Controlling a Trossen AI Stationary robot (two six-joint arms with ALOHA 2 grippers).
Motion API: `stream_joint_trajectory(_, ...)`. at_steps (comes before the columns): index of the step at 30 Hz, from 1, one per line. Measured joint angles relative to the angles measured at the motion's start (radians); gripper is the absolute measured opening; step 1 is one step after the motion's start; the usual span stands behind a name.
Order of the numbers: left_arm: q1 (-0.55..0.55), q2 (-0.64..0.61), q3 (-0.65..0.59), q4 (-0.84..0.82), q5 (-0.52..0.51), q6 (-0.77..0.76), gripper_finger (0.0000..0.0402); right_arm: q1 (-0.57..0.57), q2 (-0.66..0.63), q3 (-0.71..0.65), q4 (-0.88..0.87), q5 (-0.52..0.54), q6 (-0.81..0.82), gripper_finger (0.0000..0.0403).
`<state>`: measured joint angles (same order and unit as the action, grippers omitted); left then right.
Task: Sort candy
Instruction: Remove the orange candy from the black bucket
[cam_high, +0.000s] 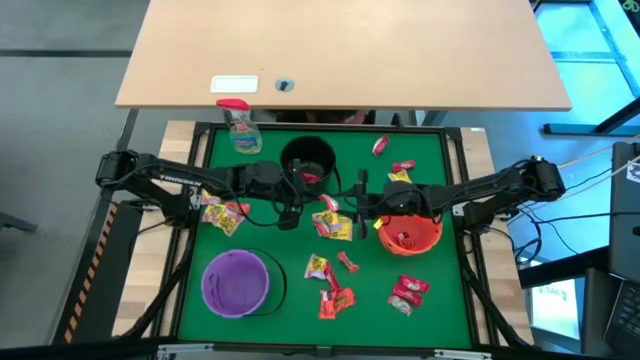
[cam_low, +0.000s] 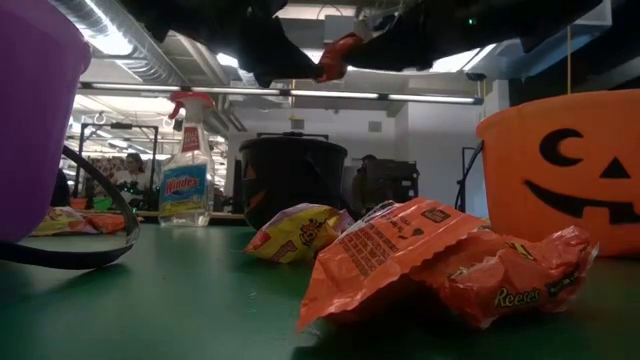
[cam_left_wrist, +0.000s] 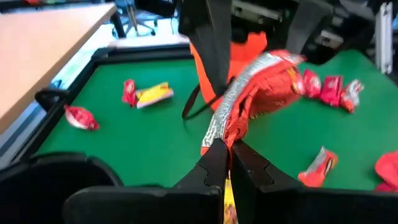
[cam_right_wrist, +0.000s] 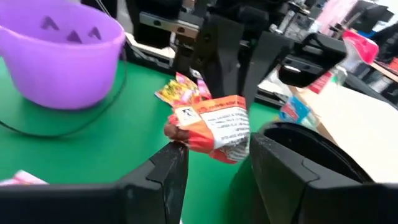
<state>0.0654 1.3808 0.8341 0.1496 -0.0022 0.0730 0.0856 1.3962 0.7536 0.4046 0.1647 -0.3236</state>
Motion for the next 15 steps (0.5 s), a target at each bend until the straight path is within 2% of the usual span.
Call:
stream_joint_trajectory(8,0.009,-0.001,0.0,-0.027,0.002,-0.001,0.0,-0.001,0.0,0.0,-0.006,0.008,0.004,0.0175)
stream_joint_trajectory(15,0.026,-0.001,0.0,-0.022,0.0,0.013,0.0,-0.001,0.001,0.0,-0.005,0.001,0.031,0.0262)
